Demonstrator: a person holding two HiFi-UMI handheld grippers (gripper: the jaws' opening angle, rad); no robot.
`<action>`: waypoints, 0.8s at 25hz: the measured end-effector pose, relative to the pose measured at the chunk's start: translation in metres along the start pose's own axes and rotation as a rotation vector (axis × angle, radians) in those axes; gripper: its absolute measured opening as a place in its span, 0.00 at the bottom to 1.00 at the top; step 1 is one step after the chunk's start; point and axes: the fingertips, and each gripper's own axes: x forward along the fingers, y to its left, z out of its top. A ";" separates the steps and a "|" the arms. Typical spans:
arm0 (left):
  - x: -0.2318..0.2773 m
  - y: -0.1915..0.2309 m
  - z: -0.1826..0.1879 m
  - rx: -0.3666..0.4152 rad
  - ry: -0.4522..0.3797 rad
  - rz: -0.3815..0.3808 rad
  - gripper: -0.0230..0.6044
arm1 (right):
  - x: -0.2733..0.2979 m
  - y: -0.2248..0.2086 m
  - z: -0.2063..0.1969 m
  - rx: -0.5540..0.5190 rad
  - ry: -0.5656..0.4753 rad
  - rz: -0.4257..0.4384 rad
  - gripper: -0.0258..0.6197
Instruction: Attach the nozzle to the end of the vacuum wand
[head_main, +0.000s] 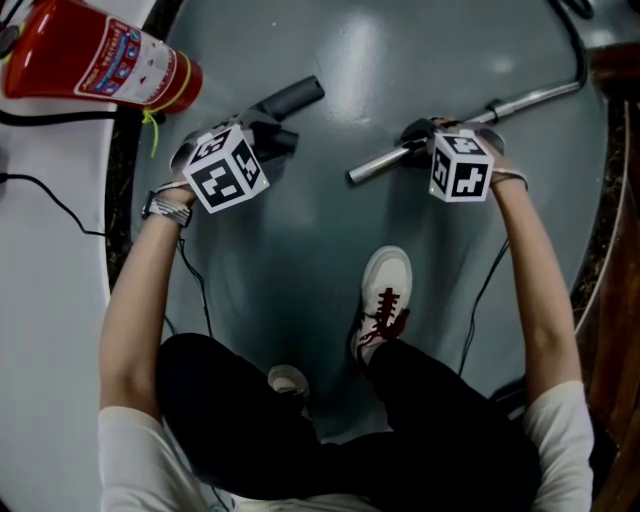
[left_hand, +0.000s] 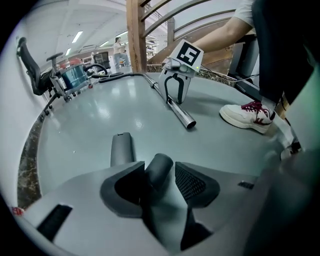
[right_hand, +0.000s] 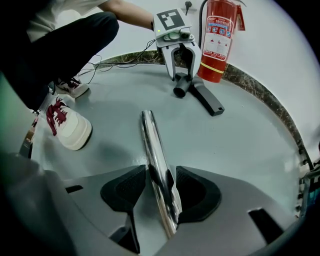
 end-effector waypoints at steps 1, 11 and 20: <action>0.001 -0.001 -0.001 0.010 0.004 0.000 0.34 | 0.001 -0.001 0.001 0.004 -0.003 0.002 0.35; 0.013 0.003 -0.008 0.156 0.134 0.023 0.38 | 0.005 -0.002 0.003 -0.019 0.016 0.028 0.35; 0.023 0.002 -0.016 0.268 0.242 0.013 0.38 | 0.012 0.001 0.003 -0.043 0.022 0.036 0.35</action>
